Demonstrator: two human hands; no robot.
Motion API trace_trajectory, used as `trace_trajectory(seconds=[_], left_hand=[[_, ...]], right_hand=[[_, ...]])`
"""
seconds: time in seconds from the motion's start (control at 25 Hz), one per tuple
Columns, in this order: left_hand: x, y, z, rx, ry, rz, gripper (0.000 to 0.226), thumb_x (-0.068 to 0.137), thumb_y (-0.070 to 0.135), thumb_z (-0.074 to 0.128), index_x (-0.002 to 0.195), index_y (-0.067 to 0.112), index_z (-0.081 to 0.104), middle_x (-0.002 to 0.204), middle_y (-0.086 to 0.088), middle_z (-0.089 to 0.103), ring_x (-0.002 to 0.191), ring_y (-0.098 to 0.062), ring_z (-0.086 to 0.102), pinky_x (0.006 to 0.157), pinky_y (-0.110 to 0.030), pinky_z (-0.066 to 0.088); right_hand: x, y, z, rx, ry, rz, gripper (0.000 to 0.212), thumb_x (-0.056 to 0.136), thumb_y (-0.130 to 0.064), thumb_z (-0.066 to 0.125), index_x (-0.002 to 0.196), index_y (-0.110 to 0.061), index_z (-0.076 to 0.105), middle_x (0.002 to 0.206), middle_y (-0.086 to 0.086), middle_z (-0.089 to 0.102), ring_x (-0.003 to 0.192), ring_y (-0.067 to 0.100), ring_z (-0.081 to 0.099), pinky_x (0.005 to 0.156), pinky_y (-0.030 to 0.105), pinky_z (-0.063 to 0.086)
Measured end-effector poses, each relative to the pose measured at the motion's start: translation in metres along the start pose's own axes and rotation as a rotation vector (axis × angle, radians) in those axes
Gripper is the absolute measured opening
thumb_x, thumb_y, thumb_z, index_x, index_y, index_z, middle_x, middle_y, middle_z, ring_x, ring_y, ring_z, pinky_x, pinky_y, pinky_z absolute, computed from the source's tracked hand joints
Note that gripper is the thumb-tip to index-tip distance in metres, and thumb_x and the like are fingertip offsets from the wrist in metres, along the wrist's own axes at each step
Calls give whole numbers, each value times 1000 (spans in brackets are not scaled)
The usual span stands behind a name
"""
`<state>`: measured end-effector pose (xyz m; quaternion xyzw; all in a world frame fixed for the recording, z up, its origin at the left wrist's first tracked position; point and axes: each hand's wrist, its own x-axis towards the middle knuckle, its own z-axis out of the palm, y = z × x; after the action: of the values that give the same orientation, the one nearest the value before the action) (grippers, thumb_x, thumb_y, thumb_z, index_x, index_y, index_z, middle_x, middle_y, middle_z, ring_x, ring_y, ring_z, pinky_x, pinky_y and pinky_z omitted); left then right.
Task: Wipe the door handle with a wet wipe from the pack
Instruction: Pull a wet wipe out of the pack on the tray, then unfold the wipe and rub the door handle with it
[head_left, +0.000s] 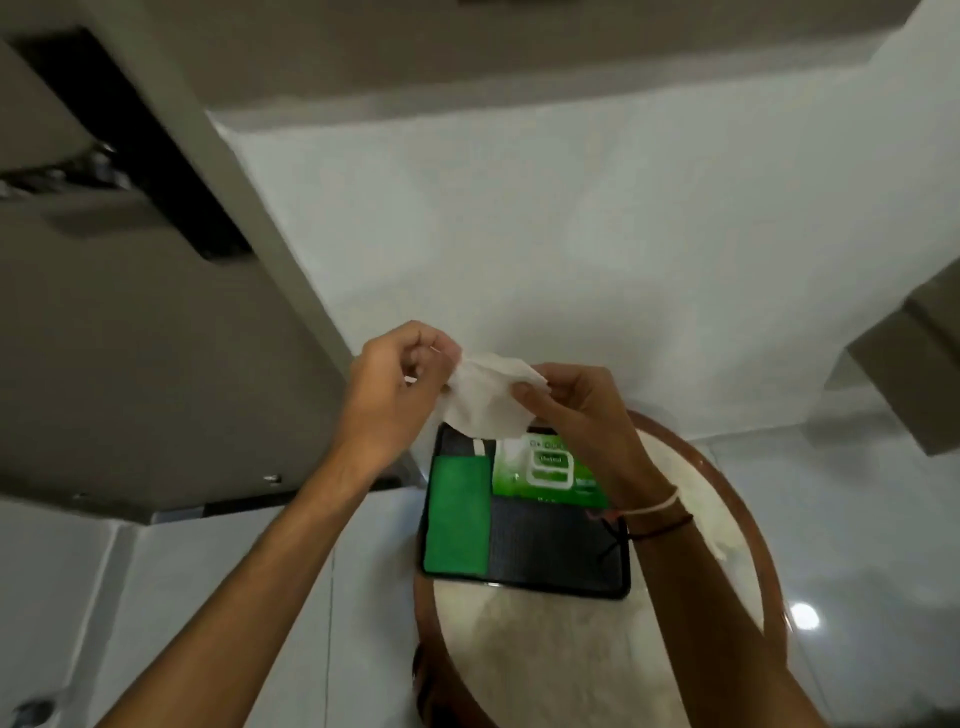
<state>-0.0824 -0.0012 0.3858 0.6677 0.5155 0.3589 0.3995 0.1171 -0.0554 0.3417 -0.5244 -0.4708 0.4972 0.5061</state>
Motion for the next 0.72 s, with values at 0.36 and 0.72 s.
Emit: trace_trajectory(seconds=[0.36, 0.72], left_hand=[[-57, 37, -91, -81, 290, -149, 20, 98, 32, 71, 95, 12, 73, 77, -8, 77, 58, -13, 72, 51, -18, 56], [-66, -23, -219, -525, -31, -239, 11, 94, 11, 74, 99, 2, 70, 108, -22, 77, 101, -33, 75, 90, -44, 60]], right_hand=[[-10, -90, 71, 101, -102, 129, 17, 92, -11, 74, 98, 4, 71, 89, 13, 73, 81, 27, 73, 64, 28, 60], [-6, -108, 205, 303, -206, 153, 30, 99, -25, 65, 121, -9, 76, 119, 13, 78, 109, 24, 76, 80, 29, 63]])
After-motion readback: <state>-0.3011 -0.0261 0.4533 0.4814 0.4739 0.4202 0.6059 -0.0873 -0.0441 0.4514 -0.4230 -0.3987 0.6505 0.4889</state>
